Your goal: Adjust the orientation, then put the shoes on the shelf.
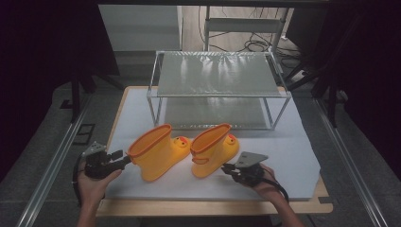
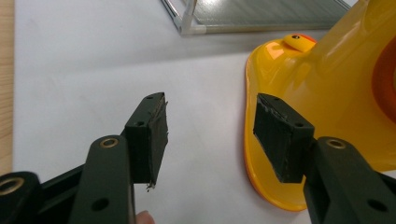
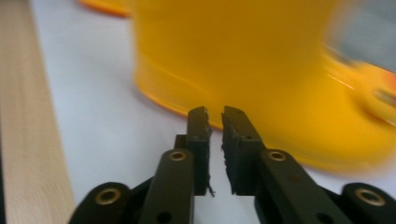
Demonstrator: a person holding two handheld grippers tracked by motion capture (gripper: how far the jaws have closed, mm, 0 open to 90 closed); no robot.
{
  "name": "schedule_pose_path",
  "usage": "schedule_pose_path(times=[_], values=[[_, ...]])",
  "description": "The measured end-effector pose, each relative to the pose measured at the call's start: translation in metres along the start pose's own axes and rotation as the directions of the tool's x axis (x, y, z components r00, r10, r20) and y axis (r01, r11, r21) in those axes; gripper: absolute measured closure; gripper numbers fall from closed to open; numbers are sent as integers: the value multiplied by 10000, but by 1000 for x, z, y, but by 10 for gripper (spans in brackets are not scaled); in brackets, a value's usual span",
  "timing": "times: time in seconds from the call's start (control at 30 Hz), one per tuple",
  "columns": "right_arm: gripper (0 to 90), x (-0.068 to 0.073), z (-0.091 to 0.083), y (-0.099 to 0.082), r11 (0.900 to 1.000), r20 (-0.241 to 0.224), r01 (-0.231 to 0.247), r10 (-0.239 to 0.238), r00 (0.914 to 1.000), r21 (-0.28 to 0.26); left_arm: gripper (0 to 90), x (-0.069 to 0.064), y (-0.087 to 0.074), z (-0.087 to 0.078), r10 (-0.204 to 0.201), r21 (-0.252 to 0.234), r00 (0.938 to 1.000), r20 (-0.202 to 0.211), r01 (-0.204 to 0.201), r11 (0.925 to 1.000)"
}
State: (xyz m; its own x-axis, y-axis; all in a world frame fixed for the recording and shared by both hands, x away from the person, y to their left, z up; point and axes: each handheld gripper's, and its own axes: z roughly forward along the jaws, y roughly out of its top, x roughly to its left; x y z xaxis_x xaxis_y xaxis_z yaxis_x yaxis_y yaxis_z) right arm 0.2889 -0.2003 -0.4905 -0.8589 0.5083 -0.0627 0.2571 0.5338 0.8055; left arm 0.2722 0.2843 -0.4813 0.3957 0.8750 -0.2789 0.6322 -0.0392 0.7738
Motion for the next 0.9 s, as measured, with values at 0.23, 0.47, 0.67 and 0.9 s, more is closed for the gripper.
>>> schedule_pose_path(times=[0.23, 0.47, 0.67, 0.9], values=[[555, -45, -45, -41, 9717, 1273, -2281, 2343, 9638, -611, 450, -1, 1, 0, -3, -32, 10000, 11, 3, 10000], [471, -60, -49, -53, 9490, 1698, -3094, 3153, 9337, -612, 450, -2, 1, 0, -11, -63, 10000, -1, 11, 10000], [433, -60, -49, -53, 9445, 1663, -3211, 3282, 9299, -689, 451, -3, 3, -2, 57, 83, 9999, 141, -59, 9999], [411, -60, -50, -53, 9416, 1580, -3293, 3364, 9284, -702, 446, 4, 20, -22, -82, 74, 9950, 1000, 75, 9999]])
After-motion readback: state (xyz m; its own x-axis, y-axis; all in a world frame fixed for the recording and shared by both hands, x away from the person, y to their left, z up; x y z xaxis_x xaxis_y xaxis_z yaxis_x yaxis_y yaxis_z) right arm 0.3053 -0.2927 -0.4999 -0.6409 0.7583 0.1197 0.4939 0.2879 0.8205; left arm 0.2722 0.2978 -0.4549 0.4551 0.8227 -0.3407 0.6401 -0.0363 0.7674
